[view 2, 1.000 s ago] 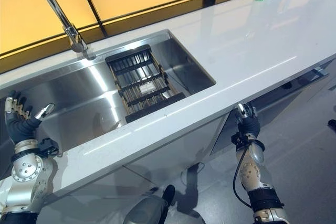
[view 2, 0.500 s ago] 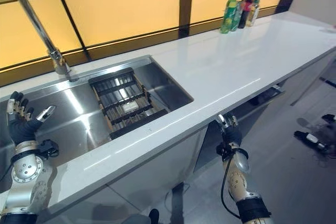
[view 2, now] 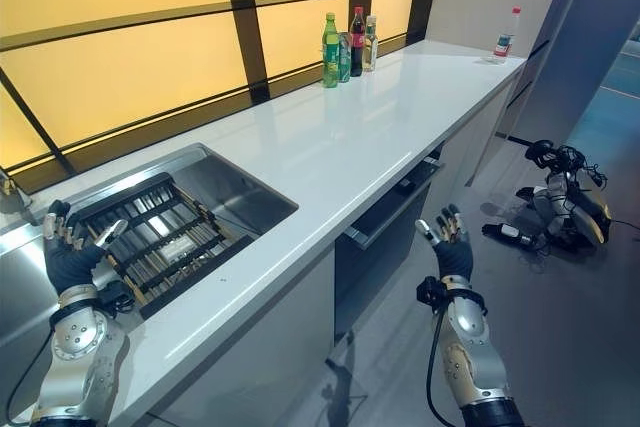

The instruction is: Pick up plates and place into dishwasher.

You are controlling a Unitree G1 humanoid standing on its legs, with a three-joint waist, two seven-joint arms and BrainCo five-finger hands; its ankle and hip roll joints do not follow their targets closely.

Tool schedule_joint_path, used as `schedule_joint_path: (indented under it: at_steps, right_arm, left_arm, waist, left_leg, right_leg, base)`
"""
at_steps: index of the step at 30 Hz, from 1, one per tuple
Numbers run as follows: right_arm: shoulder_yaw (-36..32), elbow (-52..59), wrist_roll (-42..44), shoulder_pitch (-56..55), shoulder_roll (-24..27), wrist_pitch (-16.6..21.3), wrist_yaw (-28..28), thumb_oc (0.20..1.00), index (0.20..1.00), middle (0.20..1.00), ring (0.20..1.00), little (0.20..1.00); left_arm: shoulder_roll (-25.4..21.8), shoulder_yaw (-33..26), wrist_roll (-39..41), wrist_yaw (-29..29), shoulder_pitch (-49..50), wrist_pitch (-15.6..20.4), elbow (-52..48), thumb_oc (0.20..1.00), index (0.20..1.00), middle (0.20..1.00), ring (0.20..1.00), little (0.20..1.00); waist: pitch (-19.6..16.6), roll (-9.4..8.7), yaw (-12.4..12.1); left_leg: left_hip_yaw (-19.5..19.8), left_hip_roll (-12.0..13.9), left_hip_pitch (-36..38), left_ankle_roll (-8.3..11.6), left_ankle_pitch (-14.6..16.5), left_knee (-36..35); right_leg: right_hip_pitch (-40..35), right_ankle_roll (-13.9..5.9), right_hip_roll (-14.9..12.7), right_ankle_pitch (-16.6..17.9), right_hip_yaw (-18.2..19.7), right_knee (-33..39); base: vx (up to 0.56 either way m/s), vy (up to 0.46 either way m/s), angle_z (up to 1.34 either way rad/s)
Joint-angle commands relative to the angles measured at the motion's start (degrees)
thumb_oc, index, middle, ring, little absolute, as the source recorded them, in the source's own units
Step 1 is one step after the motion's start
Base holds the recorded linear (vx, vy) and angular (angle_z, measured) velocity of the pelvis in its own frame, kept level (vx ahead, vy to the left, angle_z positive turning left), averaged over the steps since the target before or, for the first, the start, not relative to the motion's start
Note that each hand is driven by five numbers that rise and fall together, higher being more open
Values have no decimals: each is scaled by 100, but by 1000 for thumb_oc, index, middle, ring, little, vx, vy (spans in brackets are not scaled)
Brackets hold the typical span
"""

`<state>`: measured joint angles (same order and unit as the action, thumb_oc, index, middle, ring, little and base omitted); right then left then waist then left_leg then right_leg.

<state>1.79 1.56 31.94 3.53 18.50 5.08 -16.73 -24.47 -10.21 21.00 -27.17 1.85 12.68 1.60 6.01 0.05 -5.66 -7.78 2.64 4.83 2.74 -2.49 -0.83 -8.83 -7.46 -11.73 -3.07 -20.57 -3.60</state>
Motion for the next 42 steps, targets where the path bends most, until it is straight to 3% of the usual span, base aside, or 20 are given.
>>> schedule_joint_path:
  at_steps: [1,5,10,12,13,15,19,21,22,23,25,31,34,35,38,39,40,42]
  right_arm:
    - [-165,734,-384,388,220,285,162,1000,1000,1000,1000,1000]
    - [137,1034,-633,918,430,427,629,1000,1000,1000,1000,1000]
    - [387,1312,-641,1273,631,413,611,1000,1000,1000,1000,1000]
    - [431,1324,-653,1271,644,472,559,1000,1000,1000,1000,1000]
    - [480,1311,-618,1285,591,486,564,1000,1000,1000,1000,1000]
    - [545,1288,-682,1262,587,487,456,1000,1000,1000,1000,1000]
    - [676,949,-625,1546,529,443,518,1000,1000,1000,1000,1000]
    - [703,879,-700,1658,550,321,373,1000,1000,1000,1000,1000]
    - [701,879,-701,1663,551,318,370,1000,1000,1000,1000,1000]
    - [721,871,-754,1715,585,115,240,1000,1000,1000,1000,1000]
    - [674,918,-695,1675,642,30,213,1000,1000,1000,1000,1000]
    - [804,966,-696,1470,690,-47,223,1000,1000,1000,1000,1000]
    - [884,903,-745,1398,623,-36,87,1000,1000,1000,1000,1000]
    - [890,893,-769,1383,616,-35,53,1000,1000,1000,1000,1000]
    - [821,833,-1024,1257,612,33,-186,1000,1000,1000,1000,1000]
    - [828,772,-1048,1262,617,65,-253,1000,1000,1000,1000,1000]
    - [870,689,-1030,1308,603,117,-302,1000,1000,1000,1000,1000]
    - [942,546,-994,1415,543,194,-332,1000,1000,1000,1000,1000]
  left_arm:
    - [-204,-14,-73,-69,-199,148,-327,1000,1000,1000,1000,1000]
    - [-230,175,151,-1,-418,115,-330,1000,1000,1000,1000,1000]
    - [-196,493,422,276,-564,47,-443,1000,1000,1000,1000,1000]
    - [-149,596,368,400,-580,95,-466,1000,1000,1000,1000,1000]
    - [-81,666,364,433,-577,114,-483,1000,1000,1000,1000,1000]
    - [-69,828,402,544,-612,163,-462,1000,1000,1000,1000,1000]
    - [14,912,233,483,-738,-81,-487,1000,1000,1000,1000,1000]
    - [11,1043,272,533,-967,-299,-538,1000,1000,1000,1000,1000]
    - [12,1043,272,531,-971,-309,-544,1000,1000,1000,1000,1000]
    - [42,1189,246,640,-1132,-442,-586,1000,1000,1000,1000,1000]
    - [77,1343,314,654,-1218,-549,-741,1000,1000,1000,1000,1000]
    - [192,1396,411,470,-1114,-577,-974,1000,1000,1000,1000,1000]
    - [188,1297,490,502,-1054,-578,-970,1000,1000,1000,1000,1000]
    - [196,1287,505,528,-1050,-573,-958,1000,1000,1000,1000,1000]
    - [317,1425,531,836,-1202,-522,-815,1000,1000,1000,1000,1000]
    - [360,1510,522,864,-1293,-491,-746,1000,1000,1000,1000,1000]
    - [396,1605,476,799,-1366,-435,-667,1000,1000,1000,1000,1000]
    - [431,1647,462,731,-1423,-388,-590,1000,1000,1000,1000,1000]
  waist:
    - [-119,-78,-124]
    - [-147,-134,-271]
    - [46,-87,-399]
    - [79,-94,-455]
    - [97,-148,-474]
    - [67,-207,-447]
    - [7,-303,-409]
    - [-71,-321,-353]
    - [-71,-317,-333]
    - [-122,-341,-306]
    - [-125,-372,-337]
    - [-188,-444,-548]
    - [-174,-419,-583]
    - [-174,-412,-564]
    - [-119,-340,-347]
    - [-104,-316,-281]
    - [-91,-290,-248]
    - [-126,-251,-184]
  left_leg:
    - [200,-87,177,-110,286,9]
    - [423,-274,128,-238,396,148]
    - [784,-647,-50,-648,427,408]
    - [919,-749,-123,-715,387,443]
    - [1008,-816,-140,-730,386,447]
    - [1324,-886,-286,-716,329,456]
    - [1514,-823,-304,-494,441,499]
    - [1696,-764,-352,-428,518,514]
    - [1719,-762,-357,-424,532,527]
    - [1880,-693,-414,-358,599,615]
    - [2022,-609,-534,-252,684,817]
    - [1948,-296,-742,1,600,1072]
    - [1859,-266,-940,25,505,1342]
    - [1761,-261,-971,30,487,1384]
    - [651,-81,-1250,185,174,1593]
    - [494,-20,-1293,228,93,1600]
    - [597,-34,-1303,259,-12,1589]
    - [697,-138,-1035,170,203,1228]
  right_leg:
    - [61,63,-155,326,80,-235]
    - [136,46,-346,381,100,-622]
    - [958,67,-617,696,417,-2914]
    - [1033,136,-556,763,522,-3282]
    - [1037,143,-438,864,725,-3190]
    - [968,217,34,728,987,-2415]
    - [750,215,176,632,1334,-472]
    - [721,115,287,539,1772,13]
    - [704,118,290,536,1746,28]
    - [692,57,364,459,2057,81]
    - [645,71,349,356,1937,47]
    - [417,212,383,422,1380,464]
    - [385,330,476,378,1256,521]
    - [372,344,486,374,1204,531]
    - [165,425,517,352,675,609]
    - [117,439,518,347,578,627]
    - [89,436,529,364,606,660]
    - [116,421,523,391,718,694]
  base:
    - [53,109,-5]
    - [67,139,-3]
    - [18,197,29]
    - [26,45,94]
    - [48,-86,84]
    - [113,-176,77]
    - [152,-199,88]
    - [126,-165,108]
    - [166,-216,148]
    - [112,-164,113]
    - [85,-236,110]
    - [19,-246,59]
    - [-32,-190,27]
    - [-64,-116,32]
    - [-78,-63,57]
    - [-50,19,92]
    - [-21,65,107]
    - [13,99,66]
